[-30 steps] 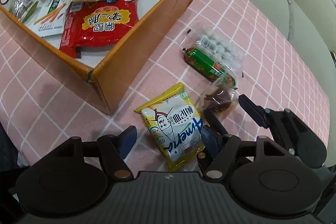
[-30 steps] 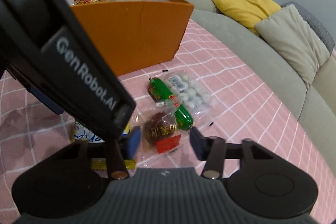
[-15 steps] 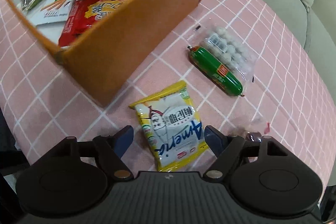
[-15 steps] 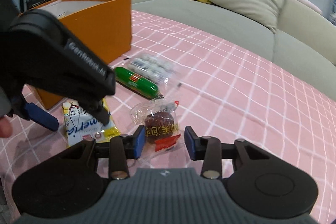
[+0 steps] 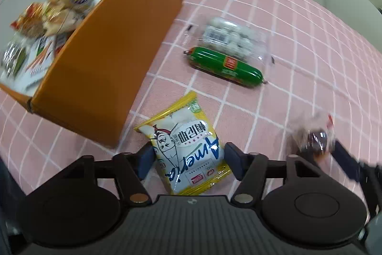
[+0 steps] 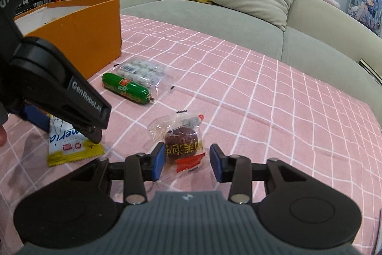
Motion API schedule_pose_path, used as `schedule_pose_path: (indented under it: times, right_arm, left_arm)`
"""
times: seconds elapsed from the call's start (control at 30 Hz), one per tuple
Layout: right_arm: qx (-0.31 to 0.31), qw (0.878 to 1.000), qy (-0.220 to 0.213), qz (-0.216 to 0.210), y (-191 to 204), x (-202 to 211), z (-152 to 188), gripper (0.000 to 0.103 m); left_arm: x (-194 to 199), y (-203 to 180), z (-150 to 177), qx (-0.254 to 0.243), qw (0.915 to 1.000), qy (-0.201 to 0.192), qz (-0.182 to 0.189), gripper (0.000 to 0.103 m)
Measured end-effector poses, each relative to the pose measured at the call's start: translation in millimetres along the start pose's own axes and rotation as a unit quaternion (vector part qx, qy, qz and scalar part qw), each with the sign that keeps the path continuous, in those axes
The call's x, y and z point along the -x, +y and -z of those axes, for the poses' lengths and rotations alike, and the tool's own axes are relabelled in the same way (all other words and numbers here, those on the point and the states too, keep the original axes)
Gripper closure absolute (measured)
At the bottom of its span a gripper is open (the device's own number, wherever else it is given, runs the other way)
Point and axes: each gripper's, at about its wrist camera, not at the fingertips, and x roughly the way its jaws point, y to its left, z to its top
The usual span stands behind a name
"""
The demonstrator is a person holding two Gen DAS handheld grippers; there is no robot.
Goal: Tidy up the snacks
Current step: 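Grasp the yellow Ameria pack with the left tool while the right grasps the brown candy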
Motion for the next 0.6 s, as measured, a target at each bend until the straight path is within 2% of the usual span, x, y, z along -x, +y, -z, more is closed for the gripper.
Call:
schedule_pose_path:
  times: [0.17,0.33,0.43,0.6]
  right_arm:
    - [-0.010,1.000,-0.002,-0.007,-4,5,0,0.065]
    - [-0.006,1.000,-0.005,-0.013,-2,7,1,0.065]
    - [0.002,1.000,-0.008,-0.022,3,8,0,0.065]
    - [0.024,0.999,-0.003,-0.026,13,8,2,0.065]
  left_arm:
    - [5,7,10,-0.089,0.9955,-0.002,0.032,0.036]
    - [10,21,20,-0.126,0.9895,0.008,0.070,0.036]
    - [11,25,23,-0.127,0.9887,0.011,0.079,0.034]
    - [11,26,18,-0.069,0.9950,0.028,0.067,0.018]
